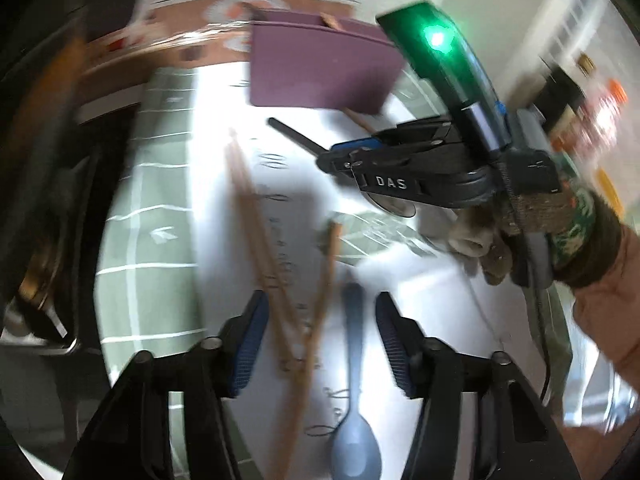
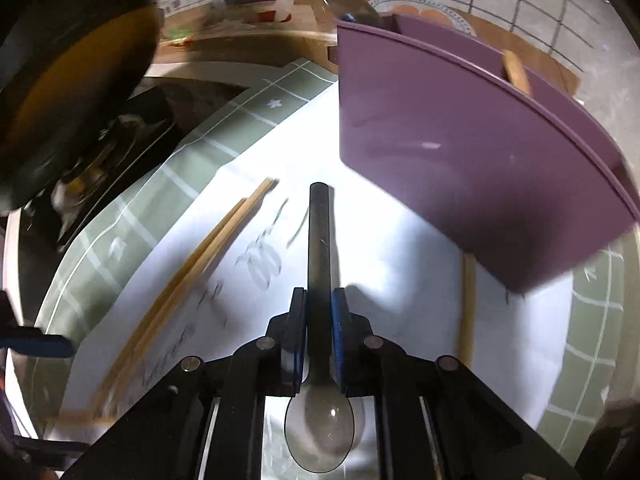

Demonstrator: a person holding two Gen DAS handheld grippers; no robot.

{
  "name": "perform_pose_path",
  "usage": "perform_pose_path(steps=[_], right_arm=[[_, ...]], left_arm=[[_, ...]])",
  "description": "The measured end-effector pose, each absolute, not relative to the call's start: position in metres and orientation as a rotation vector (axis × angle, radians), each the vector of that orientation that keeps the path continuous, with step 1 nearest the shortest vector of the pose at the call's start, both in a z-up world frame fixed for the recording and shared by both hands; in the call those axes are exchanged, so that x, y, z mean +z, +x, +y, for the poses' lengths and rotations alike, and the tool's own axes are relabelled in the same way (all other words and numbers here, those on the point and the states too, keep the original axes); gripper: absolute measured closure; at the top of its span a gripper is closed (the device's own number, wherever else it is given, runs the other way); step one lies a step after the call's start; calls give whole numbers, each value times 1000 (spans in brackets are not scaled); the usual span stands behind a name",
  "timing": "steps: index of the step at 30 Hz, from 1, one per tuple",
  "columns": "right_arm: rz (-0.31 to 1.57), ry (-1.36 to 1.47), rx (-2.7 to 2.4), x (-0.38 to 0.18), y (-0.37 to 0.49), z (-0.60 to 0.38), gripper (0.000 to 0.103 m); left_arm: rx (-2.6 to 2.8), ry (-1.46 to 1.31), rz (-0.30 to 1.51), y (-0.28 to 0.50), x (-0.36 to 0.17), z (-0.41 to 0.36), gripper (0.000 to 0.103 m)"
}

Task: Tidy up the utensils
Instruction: 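Grasp a black-handled spoon with right gripper while left gripper grasps a wooden chopstick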

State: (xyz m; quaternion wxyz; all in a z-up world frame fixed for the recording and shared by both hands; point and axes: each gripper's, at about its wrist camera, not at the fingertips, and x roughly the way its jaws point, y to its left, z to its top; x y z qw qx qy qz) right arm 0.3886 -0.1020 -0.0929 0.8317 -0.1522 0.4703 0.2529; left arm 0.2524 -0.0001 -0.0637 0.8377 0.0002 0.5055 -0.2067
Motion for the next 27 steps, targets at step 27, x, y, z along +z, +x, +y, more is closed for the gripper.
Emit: perform_pose_path(steps=[27], right_arm=[[1053, -192, 513, -86, 306, -193, 72]], left_arm=[[-302, -103, 992, 296, -47, 0, 96]])
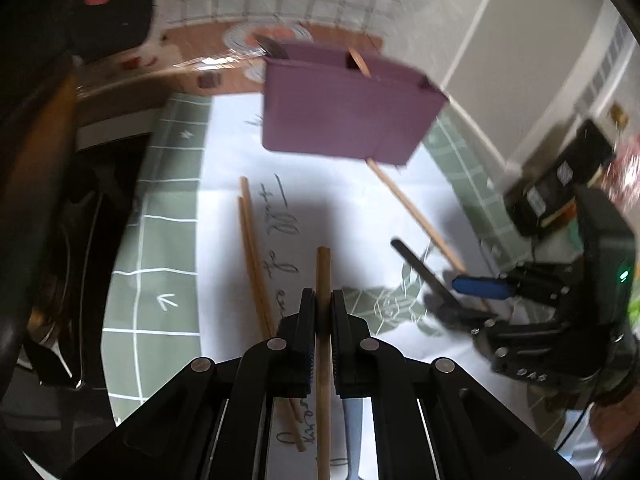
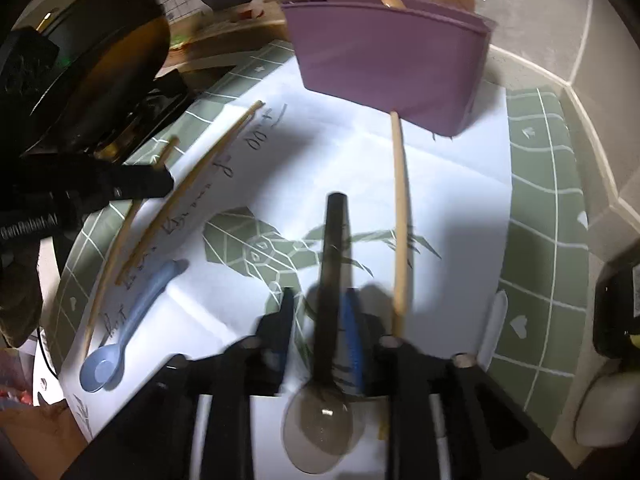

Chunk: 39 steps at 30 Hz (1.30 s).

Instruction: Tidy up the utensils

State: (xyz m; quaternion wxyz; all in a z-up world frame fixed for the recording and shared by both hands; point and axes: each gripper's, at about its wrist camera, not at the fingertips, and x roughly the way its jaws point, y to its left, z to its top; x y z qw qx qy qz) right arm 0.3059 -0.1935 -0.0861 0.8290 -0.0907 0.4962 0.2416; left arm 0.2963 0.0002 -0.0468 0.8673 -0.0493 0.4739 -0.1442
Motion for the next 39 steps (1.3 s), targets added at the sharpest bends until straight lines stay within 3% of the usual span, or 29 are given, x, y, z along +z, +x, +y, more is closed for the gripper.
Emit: perform_pose_path(steps=[6, 8, 10, 15, 22, 26, 34, 39], right_arm=[[1073, -254, 455, -89, 327, -170, 72], [1089, -283, 423, -94, 335, -164, 77], [1079, -314, 409, -94, 338, -160, 92], [1037, -304, 437, -81, 327, -159, 92], [885, -207, 454, -26, 302, -175, 92], [772, -155, 467, 19, 293, -183, 92], [435, -132, 440, 137, 313, -186, 92], [334, -163, 383, 176, 344, -183, 92]], left_arm=[[-273, -119, 933, 292, -33, 8, 96], [-265, -97, 904, 287, -27, 6, 96], [-260, -83, 880, 284, -21, 3, 96], [-264, -56, 829, 278, -6, -3, 96], [-306, -77, 737, 276, 33, -11, 96], [-336, -114, 619, 283, 82, -12, 96], [-319, -145, 377, 313, 182, -13, 96], [-299, -146, 299, 338, 216, -16, 97]])
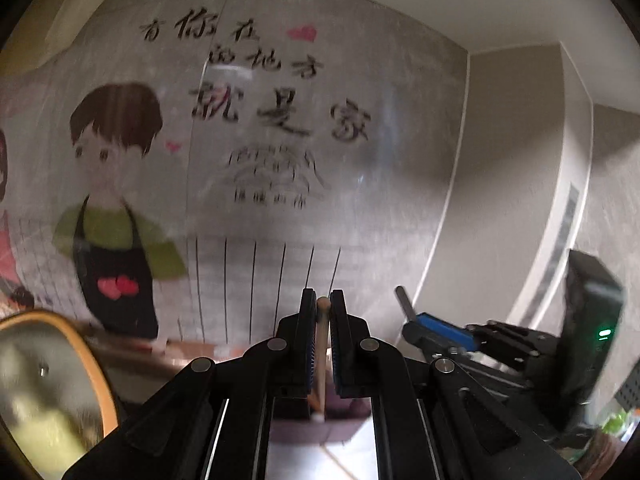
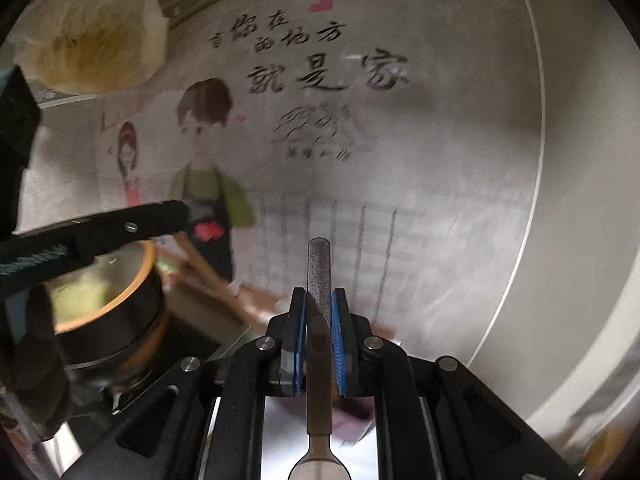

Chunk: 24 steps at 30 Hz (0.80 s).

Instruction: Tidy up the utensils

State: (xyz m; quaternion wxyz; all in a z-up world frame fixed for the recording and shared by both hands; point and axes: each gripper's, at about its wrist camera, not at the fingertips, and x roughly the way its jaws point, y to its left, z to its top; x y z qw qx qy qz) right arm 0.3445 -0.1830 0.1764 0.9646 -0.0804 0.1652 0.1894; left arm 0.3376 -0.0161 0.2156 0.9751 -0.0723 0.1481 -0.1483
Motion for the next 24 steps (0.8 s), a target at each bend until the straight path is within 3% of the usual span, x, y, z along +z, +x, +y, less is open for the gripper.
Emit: perform_pose_path(steps=[6, 18, 23, 24], right_arm=[[299, -159, 360, 180, 393, -181, 92], [333, -175, 370, 119, 449, -174, 92], [344, -68, 411, 115, 436, -192, 92], [349, -61, 418, 115, 432, -195, 92]], left_arm=[[-257, -155, 270, 366, 223, -18, 97], [-215, -167, 346, 413, 193, -12, 97], [-220, -201, 482, 409, 140, -2, 91], [-225, -204, 520, 410, 128, -1, 83]])
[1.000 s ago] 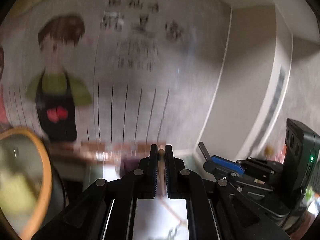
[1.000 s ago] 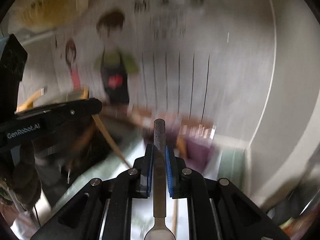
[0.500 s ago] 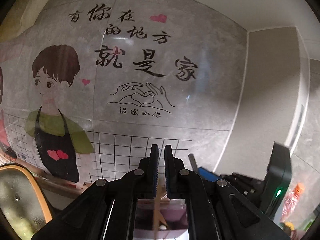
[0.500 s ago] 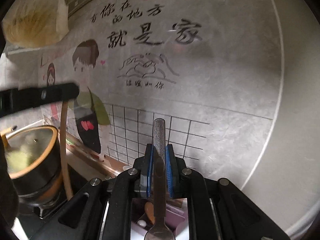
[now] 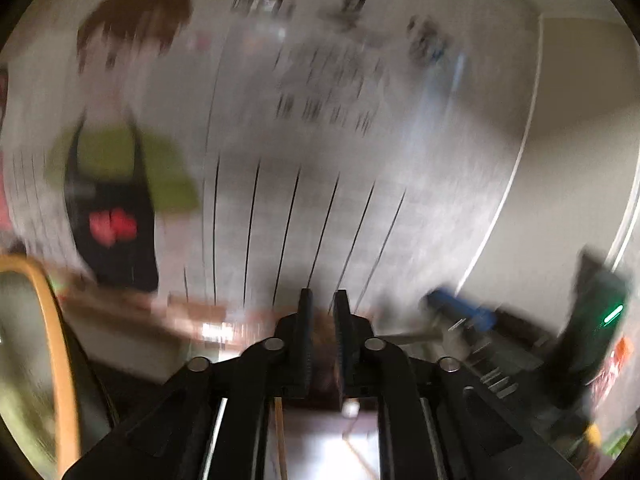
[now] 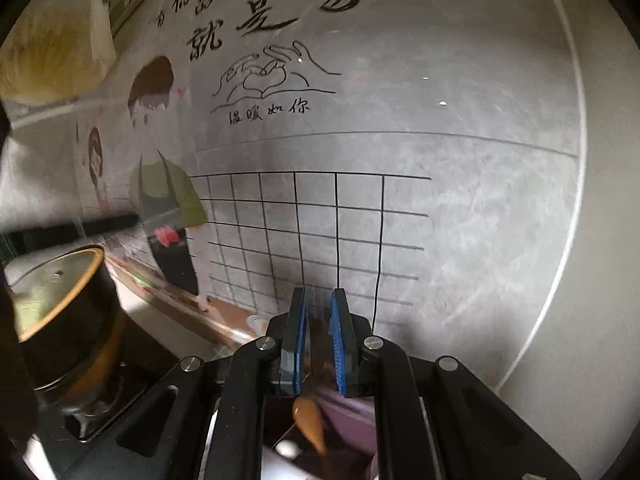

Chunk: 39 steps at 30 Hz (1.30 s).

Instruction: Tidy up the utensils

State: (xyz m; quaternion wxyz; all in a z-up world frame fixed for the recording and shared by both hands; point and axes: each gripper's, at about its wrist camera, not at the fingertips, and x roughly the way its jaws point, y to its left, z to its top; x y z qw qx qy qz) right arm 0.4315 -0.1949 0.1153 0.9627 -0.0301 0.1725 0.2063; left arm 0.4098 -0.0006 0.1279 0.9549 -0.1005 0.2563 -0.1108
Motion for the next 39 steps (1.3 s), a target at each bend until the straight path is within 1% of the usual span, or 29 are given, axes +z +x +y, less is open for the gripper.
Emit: perform_pose_path(steps=[1, 3, 6, 12, 15, 20, 21, 22, 23, 24, 25, 26, 27, 28, 31, 32, 33, 34, 35, 37, 39], right_arm=[[356, -53, 425, 115, 425, -199, 92], [370, -44, 433, 115, 410, -206, 93], [375, -59, 441, 115, 389, -212, 94], [499, -88, 459, 90, 384, -212, 95], [582, -105, 489, 66, 389, -201, 94], [679, -112, 531, 36, 389, -180, 93], [690, -126, 531, 32, 389, -176, 91], [704, -149, 525, 26, 387, -172, 85], [713, -166, 518, 22, 385, -171, 81], [720, -182, 515, 17, 383, -170, 74], [727, -195, 509, 13, 380, -171, 60], [736, -211, 498, 8, 379, -171, 50], [750, -227, 484, 2, 377, -173, 30], [758, -243, 469, -5, 375, -174, 24], [791, -295, 440, -28, 371, -175, 24], [799, -307, 422, -37, 369, -175, 22], [799, -316, 392, -44, 367, -175, 14], [792, -334, 348, -49, 364, -175, 4], [777, -362, 290, -53, 362, -173, 1], [743, -427, 186, -62, 357, -166, 1], [781, -418, 182, -68, 358, -160, 1]], left_arm=[[-223, -202, 555, 410, 116, 1, 72], [-194, -203, 617, 409, 89, 6, 65], [-145, -240, 710, 417, 59, 15, 64], [-151, -250, 897, 433, 0, 11, 63], [-190, -273, 934, 432, -18, 5, 63], [-212, -313, 954, 442, -27, 3, 63], [-217, -315, 959, 443, -28, 3, 63], [-224, -315, 964, 444, -29, 3, 63], [-233, -304, 971, 444, -31, 2, 63], [-234, -294, 976, 445, -31, 3, 63], [-234, -281, 981, 444, -34, 3, 64], [-232, -276, 985, 446, -36, 5, 66], [-232, -271, 986, 444, -38, 5, 74], [-230, -266, 990, 441, -43, 6, 83], [-229, -264, 1003, 431, -56, 8, 95], [-227, -262, 1003, 426, -58, 10, 96], [-226, -261, 1000, 420, -60, 11, 96], [-224, -260, 1003, 414, -63, 13, 97], [-221, -255, 1012, 404, -67, 15, 96], [-216, -252, 1030, 390, -73, 19, 97], [-200, -255, 1045, 377, -78, 23, 97]])
